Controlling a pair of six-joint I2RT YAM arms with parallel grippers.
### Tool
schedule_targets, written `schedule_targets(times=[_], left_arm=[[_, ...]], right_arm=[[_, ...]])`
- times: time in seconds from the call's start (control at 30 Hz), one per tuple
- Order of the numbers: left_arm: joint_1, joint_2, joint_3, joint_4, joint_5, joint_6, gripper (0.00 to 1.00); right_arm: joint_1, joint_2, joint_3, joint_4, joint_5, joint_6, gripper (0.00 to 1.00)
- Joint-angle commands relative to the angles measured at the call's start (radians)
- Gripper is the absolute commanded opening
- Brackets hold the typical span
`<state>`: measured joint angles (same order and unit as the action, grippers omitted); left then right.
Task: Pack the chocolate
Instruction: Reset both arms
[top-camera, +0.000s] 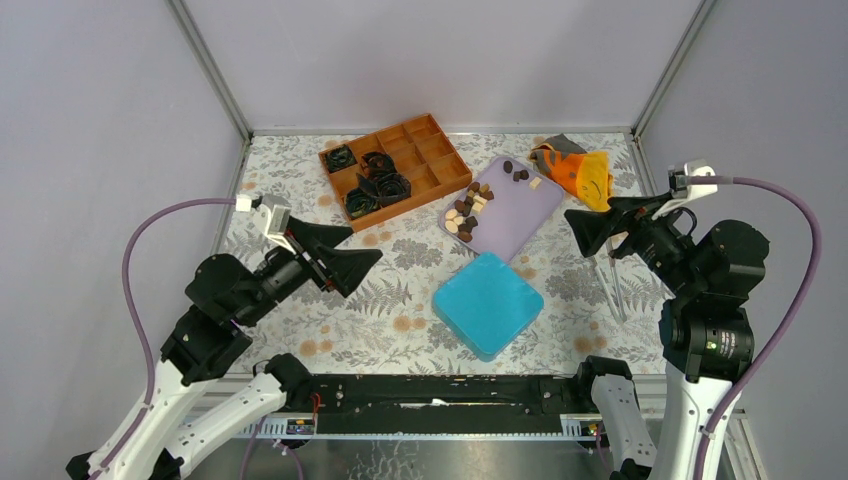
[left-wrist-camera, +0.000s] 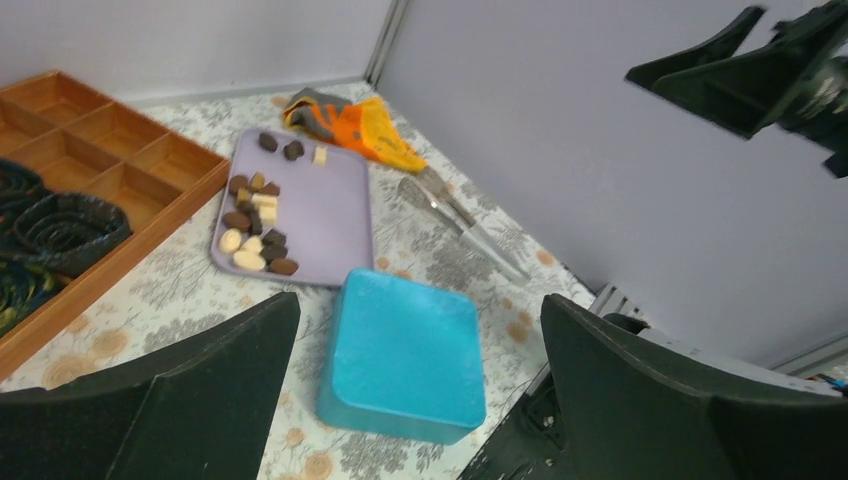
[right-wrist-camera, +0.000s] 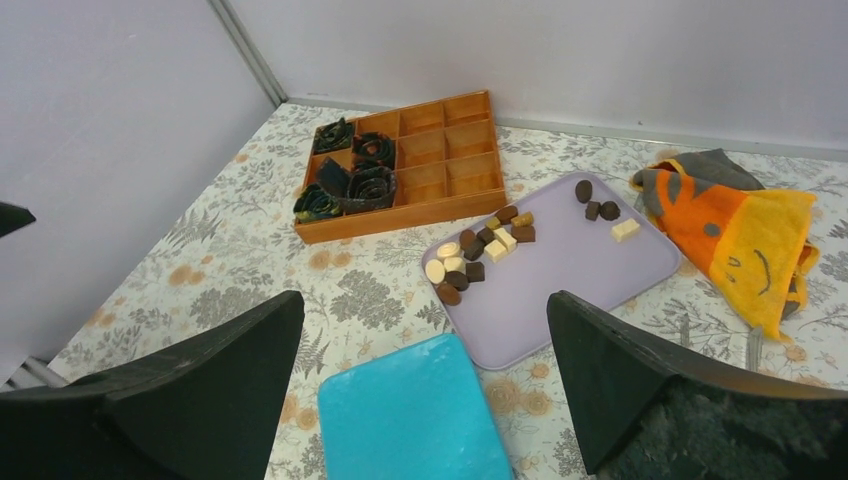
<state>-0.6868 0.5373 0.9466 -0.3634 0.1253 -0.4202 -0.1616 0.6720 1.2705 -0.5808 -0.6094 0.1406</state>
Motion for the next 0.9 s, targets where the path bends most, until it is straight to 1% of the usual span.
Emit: schedule_targets(times=[0.0, 0.33, 0.7, 0.87], left_arm=[[0.003, 0.012, 0.06, 0.122, 0.068, -0.031, 0.99], [0.003, 0.027, 0.045, 0.126, 0.057, -0.025, 0.99], [0.003, 0.035, 0.038, 0.12, 0.044, -0.012, 0.99], [0.003, 0.035, 0.029, 0.115, 0.034, -0.009, 0.99]], right_arm=[[-0.005, 0.004, 0.027, 0.062, -0.087, 0.014, 1.0], [-0.006, 0.007, 0.082, 0.027, 0.011, 0.064, 1.0], [-0.006, 0.014, 0.089, 0.031, 0.025, 0.066, 1.0], [-0.006, 0.01, 0.066, 0.037, 0.042, 0.05, 0.99]])
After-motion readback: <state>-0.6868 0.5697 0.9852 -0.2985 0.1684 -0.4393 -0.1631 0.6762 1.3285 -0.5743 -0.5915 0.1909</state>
